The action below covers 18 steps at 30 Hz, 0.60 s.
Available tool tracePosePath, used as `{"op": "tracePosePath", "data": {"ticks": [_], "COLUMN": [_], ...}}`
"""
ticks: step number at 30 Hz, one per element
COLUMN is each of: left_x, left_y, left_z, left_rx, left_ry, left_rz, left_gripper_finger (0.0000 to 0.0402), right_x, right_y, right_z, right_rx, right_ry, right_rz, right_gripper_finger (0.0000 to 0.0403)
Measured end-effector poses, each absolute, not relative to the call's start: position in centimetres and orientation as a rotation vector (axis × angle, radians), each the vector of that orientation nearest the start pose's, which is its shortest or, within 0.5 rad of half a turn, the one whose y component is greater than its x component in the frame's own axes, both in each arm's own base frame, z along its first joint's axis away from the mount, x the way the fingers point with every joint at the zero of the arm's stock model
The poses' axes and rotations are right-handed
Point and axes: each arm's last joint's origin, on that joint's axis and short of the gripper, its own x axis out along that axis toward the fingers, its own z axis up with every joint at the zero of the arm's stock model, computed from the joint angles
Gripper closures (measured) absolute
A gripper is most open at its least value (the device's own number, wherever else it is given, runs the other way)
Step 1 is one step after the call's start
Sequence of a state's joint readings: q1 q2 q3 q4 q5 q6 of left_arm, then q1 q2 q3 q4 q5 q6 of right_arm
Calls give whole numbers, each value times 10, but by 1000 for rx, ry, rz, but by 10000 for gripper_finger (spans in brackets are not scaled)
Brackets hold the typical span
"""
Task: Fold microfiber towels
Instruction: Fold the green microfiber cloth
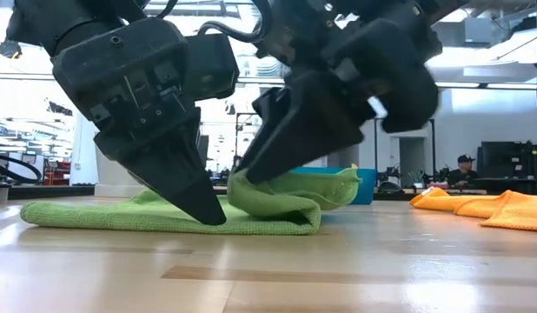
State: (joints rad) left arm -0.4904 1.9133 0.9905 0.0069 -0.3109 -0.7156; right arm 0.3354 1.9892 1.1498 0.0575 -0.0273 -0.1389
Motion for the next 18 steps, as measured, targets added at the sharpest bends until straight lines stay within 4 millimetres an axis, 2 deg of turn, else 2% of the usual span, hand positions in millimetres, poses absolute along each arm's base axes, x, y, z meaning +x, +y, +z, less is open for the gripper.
{"op": "tracePosePath", "data": {"ticks": [5,9,12,16,18], "left_x": [320,315,312,312,317], "left_y": [-160,-157,-155,-158,-162], "left_z": [126,136,143,163,173], "left_rx": [-286,-253,-250,-290,-298], "left_ry": [857,866,856,752,672], "left_rz": [156,180,192,180,142], "left_gripper_finger": [402,401,401,401,401], "right_x": [379,381,375,361,349], "right_y": [134,127,120,109,103], "right_z": [135,164,177,190,183], "right_rx": [-248,-242,-248,-269,-277], "right_ry": [775,685,694,803,894], "right_rz": [423,399,372,343,338], "right_gripper_finger": [233,236,237,237,237]}}
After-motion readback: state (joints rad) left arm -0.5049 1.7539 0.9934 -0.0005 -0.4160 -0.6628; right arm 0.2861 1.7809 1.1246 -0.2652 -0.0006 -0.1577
